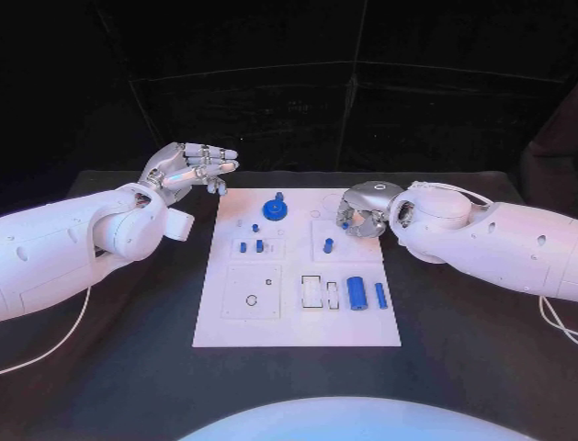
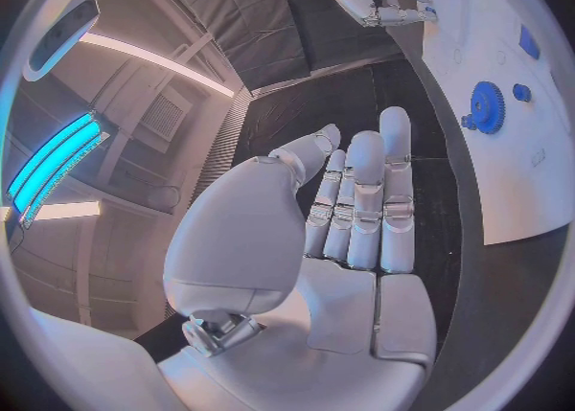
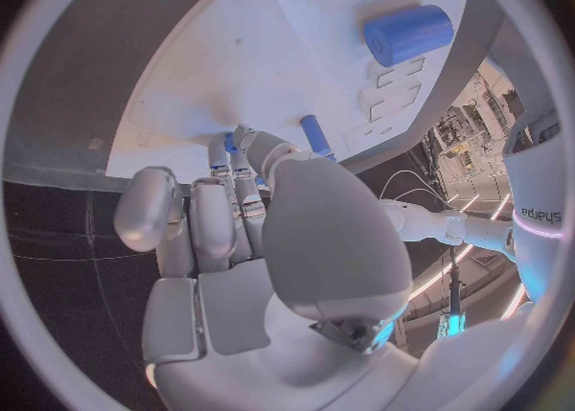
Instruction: Assemble the parts on the task board
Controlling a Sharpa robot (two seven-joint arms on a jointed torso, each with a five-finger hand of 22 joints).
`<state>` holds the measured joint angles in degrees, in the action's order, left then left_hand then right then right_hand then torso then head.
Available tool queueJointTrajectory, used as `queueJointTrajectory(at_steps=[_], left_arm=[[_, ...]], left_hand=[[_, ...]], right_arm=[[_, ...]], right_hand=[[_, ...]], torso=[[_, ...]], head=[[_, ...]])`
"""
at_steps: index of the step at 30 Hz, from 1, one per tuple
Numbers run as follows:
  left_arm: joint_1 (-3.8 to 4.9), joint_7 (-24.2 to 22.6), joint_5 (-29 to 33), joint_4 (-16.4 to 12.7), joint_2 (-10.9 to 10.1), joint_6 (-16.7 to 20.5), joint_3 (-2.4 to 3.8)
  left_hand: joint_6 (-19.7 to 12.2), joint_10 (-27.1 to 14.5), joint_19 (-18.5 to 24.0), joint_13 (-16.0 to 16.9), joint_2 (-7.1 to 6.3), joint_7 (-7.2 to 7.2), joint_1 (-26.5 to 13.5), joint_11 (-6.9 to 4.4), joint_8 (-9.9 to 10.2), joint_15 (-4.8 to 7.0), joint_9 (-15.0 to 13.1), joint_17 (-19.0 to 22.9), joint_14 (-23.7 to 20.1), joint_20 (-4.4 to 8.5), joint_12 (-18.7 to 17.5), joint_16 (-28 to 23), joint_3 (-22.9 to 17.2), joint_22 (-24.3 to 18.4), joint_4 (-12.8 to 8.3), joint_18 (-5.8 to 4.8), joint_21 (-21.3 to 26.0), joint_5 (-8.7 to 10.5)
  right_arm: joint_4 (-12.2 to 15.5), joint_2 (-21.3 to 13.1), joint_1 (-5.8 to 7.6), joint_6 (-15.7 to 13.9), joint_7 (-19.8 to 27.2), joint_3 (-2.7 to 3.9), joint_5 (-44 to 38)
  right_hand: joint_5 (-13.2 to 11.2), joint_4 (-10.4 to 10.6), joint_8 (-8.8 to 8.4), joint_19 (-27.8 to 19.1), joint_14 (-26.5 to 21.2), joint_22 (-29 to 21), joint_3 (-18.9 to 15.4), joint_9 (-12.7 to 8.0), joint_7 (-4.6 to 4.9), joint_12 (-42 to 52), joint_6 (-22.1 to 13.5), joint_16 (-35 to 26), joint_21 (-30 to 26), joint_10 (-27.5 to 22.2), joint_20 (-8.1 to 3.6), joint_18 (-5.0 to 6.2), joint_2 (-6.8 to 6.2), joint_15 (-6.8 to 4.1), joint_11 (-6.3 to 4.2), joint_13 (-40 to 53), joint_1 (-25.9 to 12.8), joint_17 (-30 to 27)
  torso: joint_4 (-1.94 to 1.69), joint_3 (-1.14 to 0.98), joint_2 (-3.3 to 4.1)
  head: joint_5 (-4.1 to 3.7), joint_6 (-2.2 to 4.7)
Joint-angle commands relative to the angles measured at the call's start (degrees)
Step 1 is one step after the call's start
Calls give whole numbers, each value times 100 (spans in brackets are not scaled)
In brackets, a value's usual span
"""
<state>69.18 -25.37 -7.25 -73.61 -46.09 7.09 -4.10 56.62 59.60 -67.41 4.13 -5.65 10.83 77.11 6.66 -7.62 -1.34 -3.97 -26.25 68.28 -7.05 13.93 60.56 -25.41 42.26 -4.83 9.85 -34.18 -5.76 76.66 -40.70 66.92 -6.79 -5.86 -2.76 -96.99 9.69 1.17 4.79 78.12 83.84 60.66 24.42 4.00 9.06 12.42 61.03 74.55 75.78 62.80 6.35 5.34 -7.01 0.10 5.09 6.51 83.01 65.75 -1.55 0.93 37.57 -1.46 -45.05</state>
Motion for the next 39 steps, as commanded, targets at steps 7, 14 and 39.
queueJointTrajectory(at_steps=[7, 14, 39], left_arm=[[10, -112, 95, -43, -33, -134, 5], [11, -109, 95, -30, -42, -139, 5], [11, -66, 95, -17, -74, -149, 5]], left_hand=[[116, 63, 72, 1, 83, -17, 64, -15, -88, 15, -10, 54, -84, 36, 86, -62, -78, -4, -86, 67, 39, -91], [99, 45, 80, -5, 70, -7, 45, -7, -85, 9, -4, 66, -90, 35, 91, -70, -72, -2, -86, 63, 39, -100], [50, -5, 95, -18, 43, 16, 32, 12, -77, -2, 7, 92, -99, 31, 100, -85, -62, -2, -107, 60, 41, -107]], right_arm=[[-43, 57, -34, 149, -51, -3, -73], [-77, 105, -57, -146, -197, -3, -226], [304, -72, -76, -800, -343, 2, -396]], right_hand=[[-26, -57, -6, 50, 215, 26, 148, 10, -22, -51, 124, 44, 44, 158, -28, 15, 17, -17, -24, -63, -102, 5], [-211, -180, 45, 105, 213, 158, 403, 36, -76, -29, 321, 59, 119, 379, -75, -7, 179, -70, -86, -95, -68, -15], [-290, -323, 70, 211, 204, 409, 551, 59, -120, -52, 478, 13, 257, 530, -127, -52, 185, -116, -136, -114, -136, -152]], torso=[[-2, 4, 5], [3, -4, -1], [1, 7, -12]], head=[[-14, -4], [-19, -21], [-39, -53]])
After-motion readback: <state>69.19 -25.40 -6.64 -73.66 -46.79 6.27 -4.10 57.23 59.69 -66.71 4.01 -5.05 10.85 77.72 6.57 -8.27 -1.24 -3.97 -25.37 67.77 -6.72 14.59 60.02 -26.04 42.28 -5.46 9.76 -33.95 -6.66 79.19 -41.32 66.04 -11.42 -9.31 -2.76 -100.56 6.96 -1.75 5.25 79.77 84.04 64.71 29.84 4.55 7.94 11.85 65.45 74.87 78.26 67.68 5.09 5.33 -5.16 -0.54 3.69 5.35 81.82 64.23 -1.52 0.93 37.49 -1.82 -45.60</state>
